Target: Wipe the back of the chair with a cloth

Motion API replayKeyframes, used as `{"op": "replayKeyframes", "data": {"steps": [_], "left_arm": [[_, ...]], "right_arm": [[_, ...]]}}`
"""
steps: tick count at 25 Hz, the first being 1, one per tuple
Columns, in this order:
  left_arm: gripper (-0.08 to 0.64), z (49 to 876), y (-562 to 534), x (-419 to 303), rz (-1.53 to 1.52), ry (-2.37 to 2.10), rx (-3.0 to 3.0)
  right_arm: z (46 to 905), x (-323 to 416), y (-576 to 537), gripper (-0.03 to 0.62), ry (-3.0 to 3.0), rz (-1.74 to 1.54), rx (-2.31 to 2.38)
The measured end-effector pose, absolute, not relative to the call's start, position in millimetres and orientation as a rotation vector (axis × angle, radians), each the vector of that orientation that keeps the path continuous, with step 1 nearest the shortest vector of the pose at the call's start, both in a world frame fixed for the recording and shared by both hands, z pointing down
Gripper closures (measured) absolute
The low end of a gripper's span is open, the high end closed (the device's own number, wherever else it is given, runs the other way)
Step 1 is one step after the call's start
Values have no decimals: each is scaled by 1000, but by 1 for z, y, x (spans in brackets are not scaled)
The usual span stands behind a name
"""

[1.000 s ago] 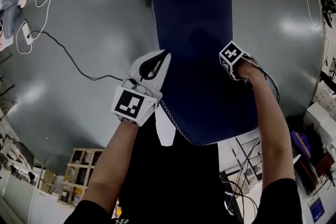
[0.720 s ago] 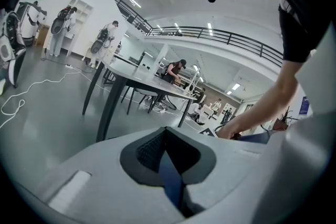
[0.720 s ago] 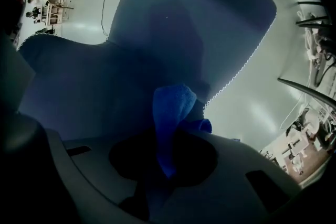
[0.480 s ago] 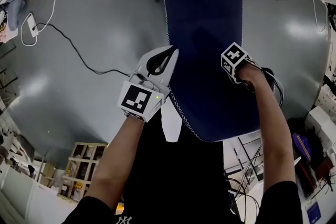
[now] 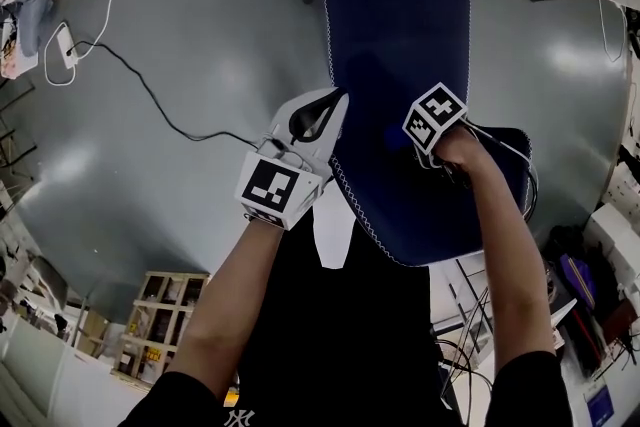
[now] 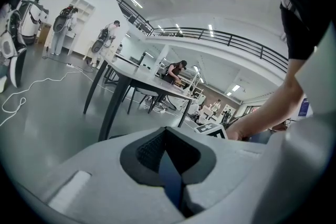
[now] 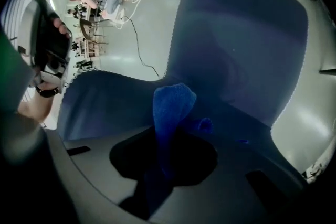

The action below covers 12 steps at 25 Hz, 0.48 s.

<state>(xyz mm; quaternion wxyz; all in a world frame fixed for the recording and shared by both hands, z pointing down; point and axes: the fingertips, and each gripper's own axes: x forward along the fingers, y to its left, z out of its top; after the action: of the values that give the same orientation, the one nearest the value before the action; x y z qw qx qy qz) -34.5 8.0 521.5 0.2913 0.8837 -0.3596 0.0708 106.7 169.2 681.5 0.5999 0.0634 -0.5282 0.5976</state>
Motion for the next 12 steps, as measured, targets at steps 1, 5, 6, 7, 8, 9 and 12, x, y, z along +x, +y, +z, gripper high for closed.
{"op": "replayKeyframes", "data": {"steps": [1,5,6,7,8,9,12], "left_arm": [[552,522,9,-35,193,-957,2355],[552,520,13,-36,190,-954,2354],[552,520,14,-36,192,-952,2357],[552,520,15,-37,193,-952,2358],[552,520,17,-38,195,-953,2357],[552,521,17,-39,196,-953,2359],[552,523,18,-42,202,-950,2370]], "right_arm": [[677,95,169,509,-1250,1419,140],[664,60,169,509,-1317,1478,123],[662,55,169,509,-1326,1481,123],[660,51,169,509,-1334,1485,124],[658,46,169,509,-1342,1492,125],[656,41,168,509,-1351,1502,124],[650,22,163,509,-1383,1535,122]]}}
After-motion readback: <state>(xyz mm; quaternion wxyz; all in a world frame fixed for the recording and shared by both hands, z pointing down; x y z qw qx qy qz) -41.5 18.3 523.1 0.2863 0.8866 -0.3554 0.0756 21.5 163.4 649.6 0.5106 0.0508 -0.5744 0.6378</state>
